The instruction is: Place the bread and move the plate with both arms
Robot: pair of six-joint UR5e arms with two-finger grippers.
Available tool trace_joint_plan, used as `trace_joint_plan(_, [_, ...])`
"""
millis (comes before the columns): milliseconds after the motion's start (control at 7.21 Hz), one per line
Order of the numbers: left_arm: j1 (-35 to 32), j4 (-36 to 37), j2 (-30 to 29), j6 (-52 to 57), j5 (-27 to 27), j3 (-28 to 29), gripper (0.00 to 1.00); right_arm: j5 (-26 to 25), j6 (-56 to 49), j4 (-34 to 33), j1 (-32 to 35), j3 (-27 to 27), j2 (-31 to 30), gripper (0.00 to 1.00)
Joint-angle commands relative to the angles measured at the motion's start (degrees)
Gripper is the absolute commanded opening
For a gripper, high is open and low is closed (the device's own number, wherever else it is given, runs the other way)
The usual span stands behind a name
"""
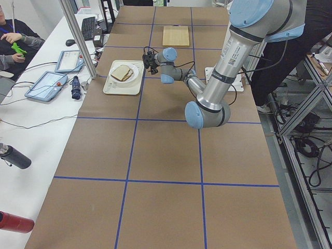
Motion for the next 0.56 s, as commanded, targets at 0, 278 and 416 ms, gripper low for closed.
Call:
trace_joint_plan(0, [-4.09,4.80,9.66,25.84,-11.67,-7.69,0.98,-0.13,0.00,-0.06,0.07,-0.06,-0.32,1.00])
trace_joint_plan(278, [-13.58,23.35,10.66,45.95,-18.48,-11.47,0.98,-0.13,0.09,0.03,0.07,-0.15,-0.41,1.00])
trace_joint_plan(416, [-17.10,30.59,12.50,58.16,-18.41,-12.89,0.98,-0.13,0.09,-0.06,0.07,-0.24,-0.50,1.00])
